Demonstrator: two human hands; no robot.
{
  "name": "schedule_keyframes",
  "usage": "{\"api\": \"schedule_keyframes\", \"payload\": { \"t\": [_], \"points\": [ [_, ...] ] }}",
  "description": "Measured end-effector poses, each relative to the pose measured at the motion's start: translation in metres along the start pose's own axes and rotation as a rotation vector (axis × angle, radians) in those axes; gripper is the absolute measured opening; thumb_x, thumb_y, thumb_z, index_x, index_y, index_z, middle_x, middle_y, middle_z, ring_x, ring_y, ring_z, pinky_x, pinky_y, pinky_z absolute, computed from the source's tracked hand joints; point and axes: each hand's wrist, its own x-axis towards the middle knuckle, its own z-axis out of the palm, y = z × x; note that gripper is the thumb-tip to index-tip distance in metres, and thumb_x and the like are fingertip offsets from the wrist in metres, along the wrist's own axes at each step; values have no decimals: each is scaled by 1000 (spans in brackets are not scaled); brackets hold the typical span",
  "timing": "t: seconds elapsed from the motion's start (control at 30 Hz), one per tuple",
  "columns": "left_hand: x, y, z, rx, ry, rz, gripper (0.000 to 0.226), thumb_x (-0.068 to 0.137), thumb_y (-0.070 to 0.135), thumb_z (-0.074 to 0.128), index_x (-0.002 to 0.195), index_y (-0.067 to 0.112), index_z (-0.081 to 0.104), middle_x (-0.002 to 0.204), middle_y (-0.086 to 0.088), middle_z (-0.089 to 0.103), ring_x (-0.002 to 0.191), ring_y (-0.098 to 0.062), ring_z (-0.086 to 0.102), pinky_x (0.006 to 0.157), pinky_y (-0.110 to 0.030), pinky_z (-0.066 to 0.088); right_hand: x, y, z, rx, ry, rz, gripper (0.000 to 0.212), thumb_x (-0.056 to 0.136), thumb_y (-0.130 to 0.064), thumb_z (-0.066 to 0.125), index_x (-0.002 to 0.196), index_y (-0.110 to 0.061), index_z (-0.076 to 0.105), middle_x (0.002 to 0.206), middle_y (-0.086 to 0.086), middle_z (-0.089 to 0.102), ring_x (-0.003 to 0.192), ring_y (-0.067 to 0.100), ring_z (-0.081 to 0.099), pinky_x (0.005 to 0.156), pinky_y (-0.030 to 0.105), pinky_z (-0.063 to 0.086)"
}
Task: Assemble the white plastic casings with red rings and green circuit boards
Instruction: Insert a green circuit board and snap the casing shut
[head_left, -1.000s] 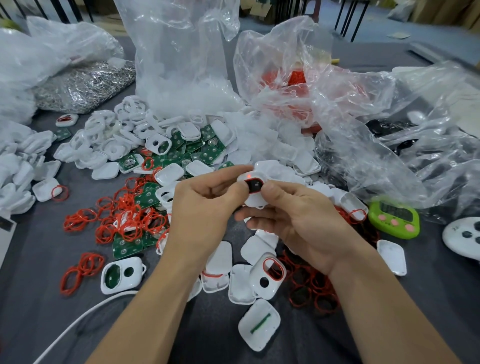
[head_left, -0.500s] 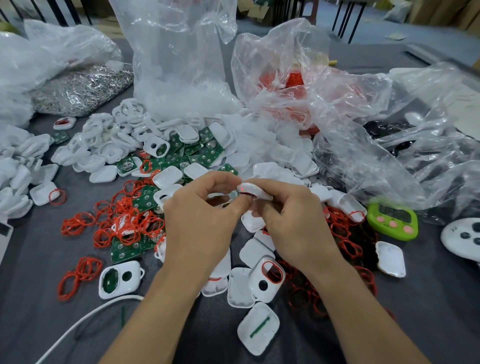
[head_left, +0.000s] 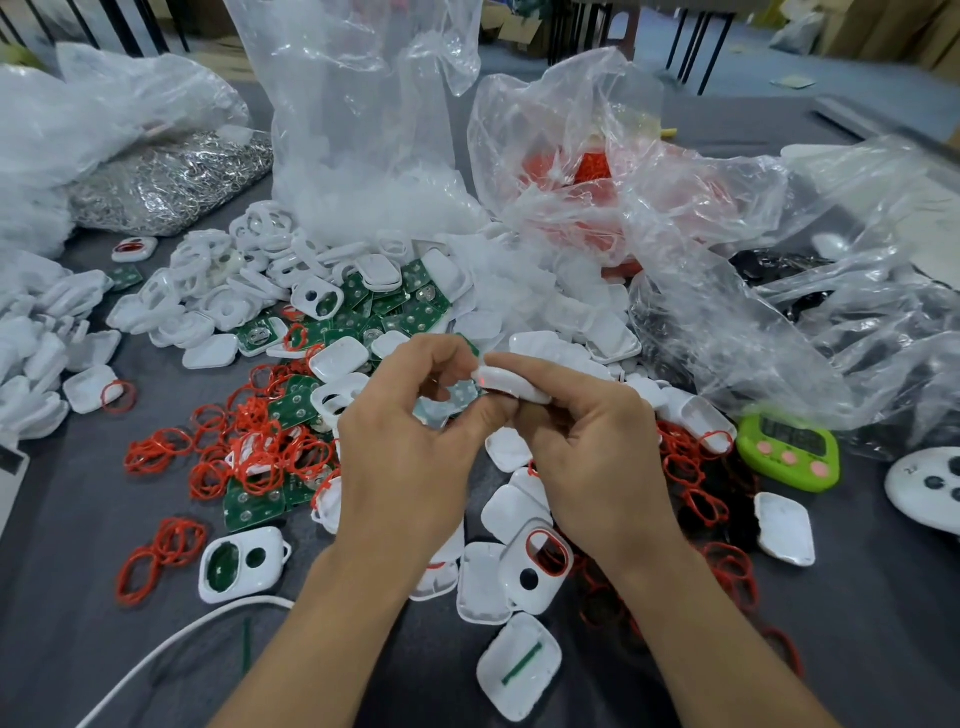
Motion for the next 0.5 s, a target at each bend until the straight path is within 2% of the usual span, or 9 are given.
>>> {"api": "schedule_keyframes", "payload": {
  "t": [0.07, 0.17, 0.3, 0.5],
  "points": [
    [0, -1, 1, 14, -5, -1, 32, 77, 20, 89, 87, 32, 61, 82, 15, 61, 81, -7, 57, 71, -15, 43, 0, 1, 1, -14, 21, -1, 40, 91, -6, 64, 118, -33, 76, 95, -19, 76, 81, 9, 71, 67, 20, 55],
    [0, -3, 1, 24, -23, -14, 31, 79, 22, 86, 86, 34, 58, 80, 18, 58, 80, -5, 56, 70, -14, 41, -1, 3, 2, -22, 21, 10, 36, 93, -6, 65, 116, -31, 77, 95, -17, 77, 86, 10, 73, 74, 26, 59],
    [1, -9, 2, -13, -74, -72, 25, 77, 27, 82, 81, 30, 57, 76, 14, 58, 74, -11, 55, 67, -20, 43, 1, 5, 2, -4, -35, 65, 32, 94, -8, 64, 115, -28, 78, 97, -10, 78, 92, 14, 74, 83, 40, 61],
    [9, -16, -2, -93, -179, -215, 28, 80, 15, 85, 73, 24, 59, 65, 13, 54, 60, -6, 47, 57, -15, 38, 0, 5, 4, -55, -67, 83, 38, 89, -8, 62, 115, -33, 73, 94, -11, 77, 90, 16, 75, 83, 44, 62]
  ]
}}
